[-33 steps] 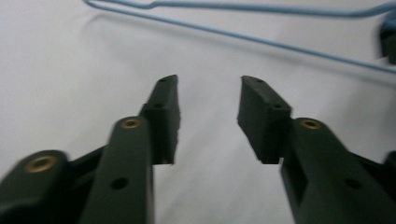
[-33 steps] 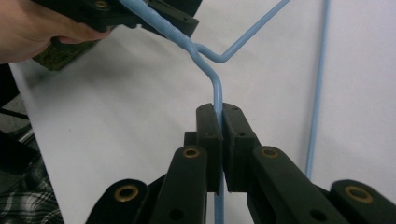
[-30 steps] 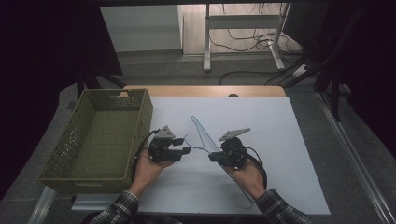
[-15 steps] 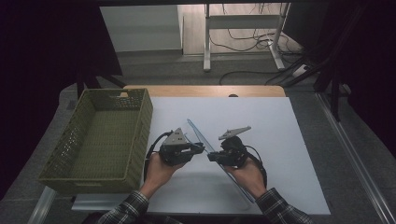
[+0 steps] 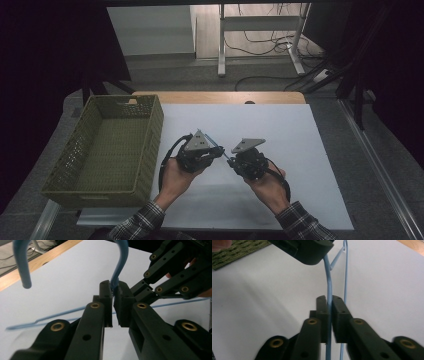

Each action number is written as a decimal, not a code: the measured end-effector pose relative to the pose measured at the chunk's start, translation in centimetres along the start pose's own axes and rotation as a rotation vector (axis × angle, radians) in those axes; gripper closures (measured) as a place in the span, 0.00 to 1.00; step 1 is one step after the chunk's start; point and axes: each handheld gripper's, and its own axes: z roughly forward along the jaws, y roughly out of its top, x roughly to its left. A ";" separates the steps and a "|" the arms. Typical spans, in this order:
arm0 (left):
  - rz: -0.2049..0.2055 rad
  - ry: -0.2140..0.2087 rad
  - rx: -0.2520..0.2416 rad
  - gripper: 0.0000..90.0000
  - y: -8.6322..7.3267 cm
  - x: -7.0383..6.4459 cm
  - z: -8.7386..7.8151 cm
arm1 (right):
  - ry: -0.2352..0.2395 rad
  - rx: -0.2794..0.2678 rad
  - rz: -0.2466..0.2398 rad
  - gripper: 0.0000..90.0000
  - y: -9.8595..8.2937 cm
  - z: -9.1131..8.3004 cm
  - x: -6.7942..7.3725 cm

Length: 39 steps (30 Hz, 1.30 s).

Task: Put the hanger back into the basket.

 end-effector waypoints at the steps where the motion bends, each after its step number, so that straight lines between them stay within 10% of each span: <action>1: -0.001 -0.008 -0.002 0.93 0.0 0.1 -0.2 | 0.004 -0.002 0.003 0.95 0.0 0.0 -0.1; 8: -0.072 -0.126 0.057 0.41 -0.9 3.3 -2.3 | 0.150 -0.050 0.034 0.96 -0.7 -1.7 -1.7; 17: 0.083 -0.203 0.183 0.32 -0.5 3.5 -2.7 | 0.293 -0.041 0.007 0.96 -1.1 -3.3 -2.6; 22: 0.187 -0.232 0.267 0.47 -0.2 2.9 -1.4 | 0.341 -0.031 -0.024 0.96 -1.2 -2.9 -2.1; 30: 0.212 -0.275 0.300 0.75 -0.1 3.1 -0.6 | 0.389 -0.039 -0.051 0.96 -1.1 -2.9 -2.1; 36: 0.297 -0.297 0.352 0.92 0.0 1.9 -0.6 | 0.362 -0.026 -0.084 0.95 -1.3 -2.7 -2.3; 39: 0.267 -0.283 0.376 0.97 0.5 1.3 -0.5 | 0.316 -0.010 -0.107 0.94 -1.1 -2.7 -2.6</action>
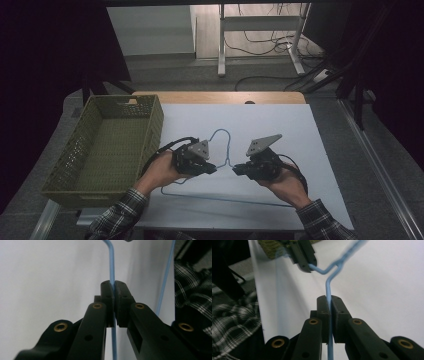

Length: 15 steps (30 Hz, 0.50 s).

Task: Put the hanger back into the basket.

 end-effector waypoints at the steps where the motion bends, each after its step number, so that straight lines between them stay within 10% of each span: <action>1: -0.018 -0.021 0.000 0.97 0.1 0.0 0.0 | -0.001 -0.002 0.000 0.92 0.0 -0.1 -0.1; 10: -0.186 0.033 -0.057 0.97 0.4 0.5 -1.2 | -0.148 -0.080 0.017 0.45 0.1 -2.1 -0.3; 15: -0.294 0.054 -0.097 0.97 -0.2 1.3 -2.4 | -0.153 -0.162 0.067 0.29 -0.3 -3.9 -0.4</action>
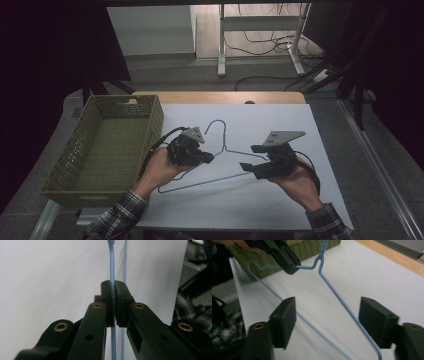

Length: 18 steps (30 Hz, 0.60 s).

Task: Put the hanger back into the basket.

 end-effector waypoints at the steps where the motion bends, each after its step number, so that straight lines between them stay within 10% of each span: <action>1: -0.020 0.001 -0.010 0.97 0.0 0.1 -0.2 | -0.007 -0.010 0.007 0.27 0.0 -0.3 0.0; 18: -0.130 0.139 -0.069 0.97 1.1 2.5 -5.5 | -0.058 -0.058 0.133 0.07 -3.0 -2.7 -0.8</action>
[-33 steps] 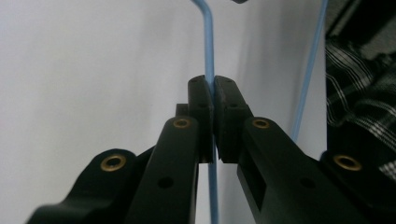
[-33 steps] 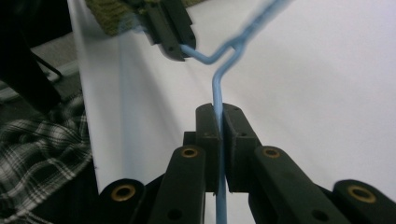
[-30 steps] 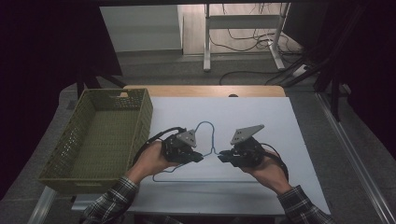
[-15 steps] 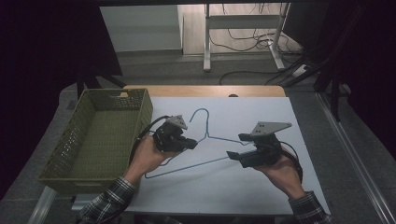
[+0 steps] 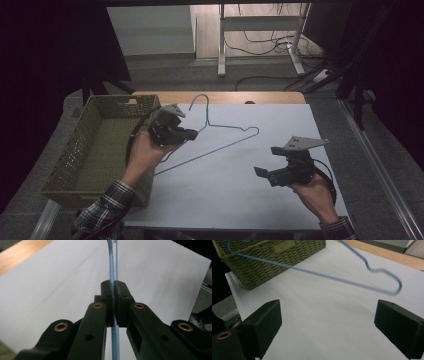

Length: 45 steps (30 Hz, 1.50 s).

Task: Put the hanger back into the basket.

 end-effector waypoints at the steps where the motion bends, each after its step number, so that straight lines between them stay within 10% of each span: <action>1: -0.010 0.015 -0.007 0.97 0.1 0.4 -0.6 | -0.002 -0.003 0.009 0.07 -0.2 -0.1 -0.1; 24: -0.180 0.225 -0.083 0.97 -4.7 6.9 -9.4 | -0.053 0.099 0.059 0.00 -4.1 0.7 -1.7; 45: -0.303 0.384 -0.172 0.97 -11.0 9.9 -16.9 | -0.058 0.139 0.075 0.00 -4.9 1.3 -2.3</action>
